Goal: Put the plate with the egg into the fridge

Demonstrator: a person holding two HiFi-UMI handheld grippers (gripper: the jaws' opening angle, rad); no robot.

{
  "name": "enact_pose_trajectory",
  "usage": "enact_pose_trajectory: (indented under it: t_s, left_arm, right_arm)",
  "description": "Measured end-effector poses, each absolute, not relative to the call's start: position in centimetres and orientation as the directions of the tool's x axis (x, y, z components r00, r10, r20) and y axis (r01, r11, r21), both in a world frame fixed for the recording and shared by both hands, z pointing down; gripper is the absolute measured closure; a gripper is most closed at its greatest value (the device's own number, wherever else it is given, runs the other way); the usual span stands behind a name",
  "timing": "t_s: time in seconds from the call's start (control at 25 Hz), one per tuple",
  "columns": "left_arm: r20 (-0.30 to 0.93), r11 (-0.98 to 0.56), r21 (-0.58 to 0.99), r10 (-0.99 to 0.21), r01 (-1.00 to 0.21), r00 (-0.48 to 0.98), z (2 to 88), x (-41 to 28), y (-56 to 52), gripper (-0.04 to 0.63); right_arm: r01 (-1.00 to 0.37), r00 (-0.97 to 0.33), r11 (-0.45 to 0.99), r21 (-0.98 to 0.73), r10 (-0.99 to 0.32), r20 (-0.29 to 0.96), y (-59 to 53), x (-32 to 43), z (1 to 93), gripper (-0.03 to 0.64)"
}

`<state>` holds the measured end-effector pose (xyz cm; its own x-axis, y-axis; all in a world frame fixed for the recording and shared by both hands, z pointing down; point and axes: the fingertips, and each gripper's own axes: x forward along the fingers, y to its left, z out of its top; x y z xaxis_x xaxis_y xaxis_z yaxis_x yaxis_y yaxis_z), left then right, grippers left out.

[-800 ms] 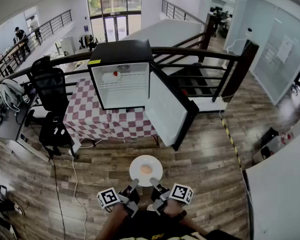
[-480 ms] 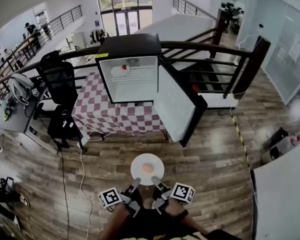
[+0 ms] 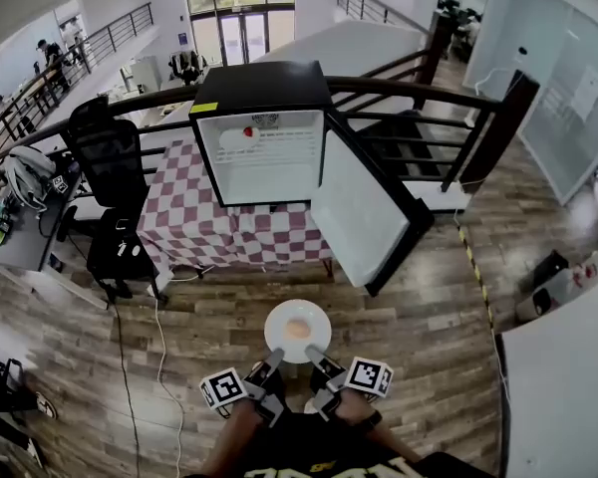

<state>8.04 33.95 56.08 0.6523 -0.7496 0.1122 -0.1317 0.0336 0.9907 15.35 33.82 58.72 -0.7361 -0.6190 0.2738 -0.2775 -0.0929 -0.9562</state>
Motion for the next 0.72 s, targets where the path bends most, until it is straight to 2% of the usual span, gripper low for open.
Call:
enact_pose_trajectory:
  t_s: [0.56,0.72]
  left_arm:
    - [0.084,0.013,0.993,-0.753,-0.113,0.653,55.5,-3.0,24.7,0.561]
    - [0.113,0.028,0.990,-0.750,-0.139,0.652,56.4,-6.3,23.1,0.561]
  right_arm:
    - [-0.265,-0.751,-0.117,-0.957,-0.597,0.281,24.3,4.2,58.6,0.580]
    - [-0.268,-0.753,-0.138,-0.953,-0.587,0.297,22.7,1.1,59.1,0.580]
